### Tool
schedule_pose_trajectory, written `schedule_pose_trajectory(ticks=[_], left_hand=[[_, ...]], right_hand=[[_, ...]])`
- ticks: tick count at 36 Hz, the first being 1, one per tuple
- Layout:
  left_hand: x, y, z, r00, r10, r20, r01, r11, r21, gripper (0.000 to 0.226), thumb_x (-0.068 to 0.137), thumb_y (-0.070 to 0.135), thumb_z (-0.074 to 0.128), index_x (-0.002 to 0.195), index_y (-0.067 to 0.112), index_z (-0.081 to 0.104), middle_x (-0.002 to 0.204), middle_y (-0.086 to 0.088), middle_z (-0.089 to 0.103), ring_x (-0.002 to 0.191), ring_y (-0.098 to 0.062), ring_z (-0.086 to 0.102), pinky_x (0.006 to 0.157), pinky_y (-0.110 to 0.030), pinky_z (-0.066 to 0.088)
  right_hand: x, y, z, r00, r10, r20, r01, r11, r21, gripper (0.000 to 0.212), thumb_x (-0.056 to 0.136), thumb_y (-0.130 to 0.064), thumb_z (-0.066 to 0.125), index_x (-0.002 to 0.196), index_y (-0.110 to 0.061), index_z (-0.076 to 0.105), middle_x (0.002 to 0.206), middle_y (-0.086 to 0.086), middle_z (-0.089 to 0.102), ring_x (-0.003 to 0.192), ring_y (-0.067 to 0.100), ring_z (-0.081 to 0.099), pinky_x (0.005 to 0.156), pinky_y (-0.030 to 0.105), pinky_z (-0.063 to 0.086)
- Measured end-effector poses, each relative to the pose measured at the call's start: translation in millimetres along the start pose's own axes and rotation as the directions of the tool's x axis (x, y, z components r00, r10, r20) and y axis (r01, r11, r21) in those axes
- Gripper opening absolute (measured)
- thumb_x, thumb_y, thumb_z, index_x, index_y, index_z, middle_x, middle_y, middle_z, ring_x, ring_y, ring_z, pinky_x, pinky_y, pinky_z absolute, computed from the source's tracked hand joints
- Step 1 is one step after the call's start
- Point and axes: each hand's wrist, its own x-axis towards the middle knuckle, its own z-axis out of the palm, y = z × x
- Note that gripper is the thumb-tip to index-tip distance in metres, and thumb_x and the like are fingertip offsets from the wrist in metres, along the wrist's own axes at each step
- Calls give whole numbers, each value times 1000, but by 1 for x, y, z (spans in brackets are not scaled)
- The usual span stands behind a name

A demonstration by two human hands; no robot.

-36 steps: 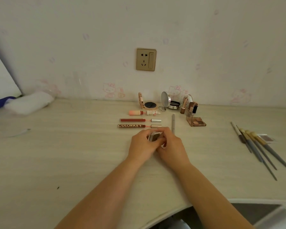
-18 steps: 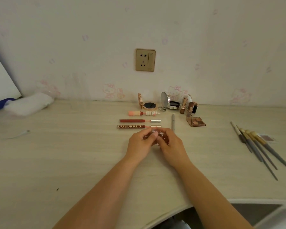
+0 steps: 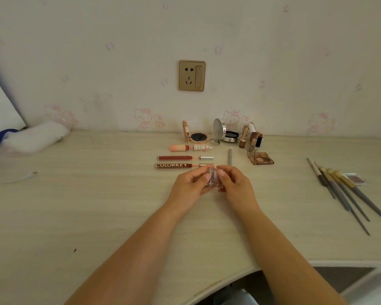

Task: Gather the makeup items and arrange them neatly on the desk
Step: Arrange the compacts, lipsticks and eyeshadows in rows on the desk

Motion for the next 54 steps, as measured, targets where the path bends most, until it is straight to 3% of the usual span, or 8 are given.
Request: schedule_pose_trajectory(ticks=[9, 18, 21, 26, 35, 40, 45, 54], left_hand=[[2, -3, 6, 980, 149, -130, -129, 981, 145, 41, 89, 0, 55, 109, 35, 60, 105, 0, 69, 99, -10, 65, 91, -31, 51], [2, -3, -2, 983, 127, -134, -110, 986, 129, 5, 84, 21, 67, 88, 19, 68, 87, 6, 73, 90, -9, 68, 88, -29, 52], [3, -3, -5, 988, 103, -117, -88, 988, 126, 8, 83, 18, 68, 90, 12, 67, 94, -3, 71, 96, -17, 67, 91, -31, 51], [4, -2, -8, 998, 32, -55, -26, 995, 99, 10, 81, 12, 71, 86, 15, 63, 90, 8, 69, 80, 6, 65, 70, -8, 47], [6, -5, -6, 999, 7, -41, 3, 975, 224, 45, 70, 16, 80, 107, 31, 58, 113, 7, 64, 108, -9, 59, 94, -27, 48], [3, -6, -2, 986, 169, 4, -160, 929, 333, 54, 68, 14, 81, 115, 32, 61, 110, 10, 58, 108, -3, 56, 94, -19, 44], [2, -5, 0, 975, 224, 1, -204, 887, 414, 56, 67, 19, 82, 116, 36, 60, 105, 21, 57, 100, 11, 53, 84, -8, 39], [0, -5, -2, 977, 212, 3, -189, 868, 460, 55, 67, 23, 82, 111, 47, 58, 104, 17, 57, 102, 11, 51, 77, -14, 41]], right_hand=[[0, -1, 1, 999, 31, -17, -32, 997, -65, 17, 94, -28, 52, 89, -16, 63, 64, 0, 60, 41, -2, 50, 41, 10, 39], [-7, -5, 2, 978, -209, 21, 210, 968, -137, 31, 87, -5, 61, 86, -35, 54, 94, -5, 59, 76, 9, 61, 66, 11, 49], [-8, -5, 1, 945, -320, 60, 325, 916, -234, 22, 86, -1, 61, 98, -20, 63, 97, -9, 52, 86, 5, 60, 78, 15, 49], [-9, -8, 1, 919, -369, 135, 393, 883, -257, 31, 90, 4, 52, 113, -12, 64, 110, -3, 54, 98, -4, 54, 85, 5, 41], [-8, -11, -2, 994, -10, 111, 1, 997, 83, 33, 96, -19, 49, 128, -17, 56, 119, 0, 62, 104, 14, 62, 87, 23, 51], [-7, -7, -1, 981, 102, 167, -135, 971, 199, 30, 96, -29, 47, 88, -24, 76, 90, 4, 73, 92, 19, 65, 88, 37, 50], [-6, -8, -2, 976, 147, 160, -176, 966, 188, 30, 94, -23, 49, 83, -19, 77, 89, 10, 73, 89, 24, 64, 92, 45, 47], [-8, -12, -5, 982, 125, 143, -120, 992, -47, 36, 95, -27, 42, 86, -10, 73, 77, 10, 69, 71, 8, 57, 60, 12, 43]])
